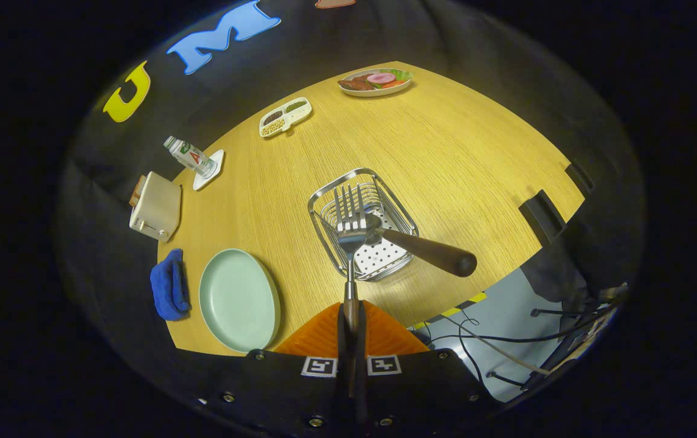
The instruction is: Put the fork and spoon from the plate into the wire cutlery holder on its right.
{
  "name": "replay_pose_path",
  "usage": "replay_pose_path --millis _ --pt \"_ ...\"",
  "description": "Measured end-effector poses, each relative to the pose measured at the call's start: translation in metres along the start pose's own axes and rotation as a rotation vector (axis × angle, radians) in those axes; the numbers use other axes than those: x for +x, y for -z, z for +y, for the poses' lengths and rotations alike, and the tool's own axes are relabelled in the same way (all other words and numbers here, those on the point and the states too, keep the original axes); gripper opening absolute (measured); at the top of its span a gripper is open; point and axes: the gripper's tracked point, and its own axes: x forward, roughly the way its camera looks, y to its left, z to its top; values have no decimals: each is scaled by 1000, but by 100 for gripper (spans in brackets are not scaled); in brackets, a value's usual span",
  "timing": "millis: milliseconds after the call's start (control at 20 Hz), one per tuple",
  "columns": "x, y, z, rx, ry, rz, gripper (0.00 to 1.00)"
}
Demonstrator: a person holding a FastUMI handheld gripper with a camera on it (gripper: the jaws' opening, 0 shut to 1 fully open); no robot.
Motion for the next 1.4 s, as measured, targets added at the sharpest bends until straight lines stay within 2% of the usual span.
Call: replay_pose_path --millis 1050,1150,1400 --pt "-4 -16 3 116 -51 -9 8" --pt "-3 -18 5 126 -65 -20 13" --pt "-7 -21 7 134 -78 -42 14"
